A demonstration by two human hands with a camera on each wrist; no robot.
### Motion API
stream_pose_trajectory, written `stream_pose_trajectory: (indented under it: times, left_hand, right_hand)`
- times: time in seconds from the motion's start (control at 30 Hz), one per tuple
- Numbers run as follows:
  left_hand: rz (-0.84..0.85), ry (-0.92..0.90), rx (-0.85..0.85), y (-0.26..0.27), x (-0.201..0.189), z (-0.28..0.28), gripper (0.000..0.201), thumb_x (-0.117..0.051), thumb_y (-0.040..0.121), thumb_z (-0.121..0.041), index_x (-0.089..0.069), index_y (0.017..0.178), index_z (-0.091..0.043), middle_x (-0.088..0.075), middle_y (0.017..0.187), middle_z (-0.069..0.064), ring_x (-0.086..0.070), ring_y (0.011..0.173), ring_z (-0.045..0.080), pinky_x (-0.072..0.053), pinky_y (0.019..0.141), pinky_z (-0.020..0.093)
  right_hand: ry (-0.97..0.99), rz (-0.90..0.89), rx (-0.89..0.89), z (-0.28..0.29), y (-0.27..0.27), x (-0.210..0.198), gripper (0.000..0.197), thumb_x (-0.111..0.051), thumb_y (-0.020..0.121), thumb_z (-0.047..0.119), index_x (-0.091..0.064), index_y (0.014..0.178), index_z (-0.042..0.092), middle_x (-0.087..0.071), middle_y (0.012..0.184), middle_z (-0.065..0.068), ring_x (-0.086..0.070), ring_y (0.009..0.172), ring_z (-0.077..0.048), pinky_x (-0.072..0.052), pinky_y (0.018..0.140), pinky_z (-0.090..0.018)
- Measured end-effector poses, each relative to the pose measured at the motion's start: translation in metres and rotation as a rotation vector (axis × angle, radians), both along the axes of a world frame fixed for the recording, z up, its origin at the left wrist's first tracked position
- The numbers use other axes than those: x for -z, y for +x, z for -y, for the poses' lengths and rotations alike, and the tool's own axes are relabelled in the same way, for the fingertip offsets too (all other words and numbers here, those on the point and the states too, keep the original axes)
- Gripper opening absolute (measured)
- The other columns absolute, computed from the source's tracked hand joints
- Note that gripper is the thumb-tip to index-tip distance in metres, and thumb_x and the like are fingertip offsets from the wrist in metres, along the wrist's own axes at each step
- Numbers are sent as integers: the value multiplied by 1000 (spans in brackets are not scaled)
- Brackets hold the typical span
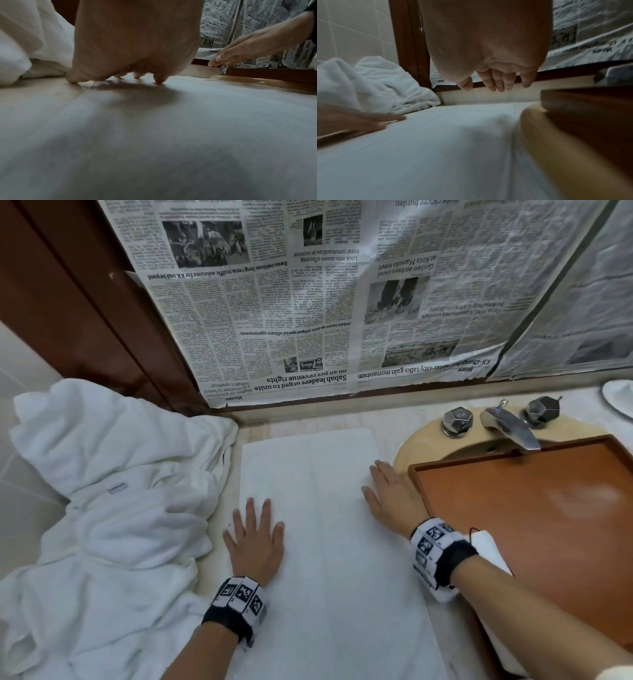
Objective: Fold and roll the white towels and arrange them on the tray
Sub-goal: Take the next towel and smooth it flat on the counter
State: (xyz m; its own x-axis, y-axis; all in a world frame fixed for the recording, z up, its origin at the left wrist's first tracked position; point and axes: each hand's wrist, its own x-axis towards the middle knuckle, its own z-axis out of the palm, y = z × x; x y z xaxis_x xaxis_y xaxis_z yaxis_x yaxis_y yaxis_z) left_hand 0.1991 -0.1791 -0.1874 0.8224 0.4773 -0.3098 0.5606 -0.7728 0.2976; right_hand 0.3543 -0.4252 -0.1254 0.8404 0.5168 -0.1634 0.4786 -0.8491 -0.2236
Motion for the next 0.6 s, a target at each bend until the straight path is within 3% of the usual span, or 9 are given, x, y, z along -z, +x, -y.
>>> stream_pose_trajectory:
  times: [0.1, 0.3, 0.43, 0.6]
  left_hand:
    - [1, -3, 1, -2, 0, -1, 60, -19, 103, -55, 1, 158, -40, 14, 166, -8, 13, 153, 26, 4, 121, 56]
    - [-15, -5, 7, 0, -4, -1, 60, -20, 103, -54, 0, 158, -40, 14, 166, -8, 13, 153, 25, 5, 121, 55]
    - [-7, -4, 12, 1, -6, 8, 61, -22, 103, -53, -1, 158, -37, 12, 166, -8, 13, 153, 24, 5, 121, 56]
    - [-7, -21, 24, 1, -9, 21, 61, -23, 103, -53, -1, 158, -37, 14, 166, -9, 16, 152, 24, 6, 121, 56]
  right_hand:
    - [-7, 51, 7, 14, 30, -17, 52, -37, 104, 36, -40, 145, 4, -39, 153, -13, -36, 140, -27, -27, 115, -40]
    - [103, 10, 131, 47, 59, -59, 48, -40, 103, 31, -42, 145, 7, -43, 151, -11, -44, 134, -31, -33, 109, -37]
    - [170, -93, 124, 41, 28, -59, 49, -41, 103, 35, -42, 145, 10, -43, 151, -9, -42, 136, -27, -33, 111, -36]
    - [189, -232, 48, 8, -32, -26, 56, -40, 103, 41, -36, 148, 9, -38, 154, -9, -36, 141, -23, -28, 115, -33]
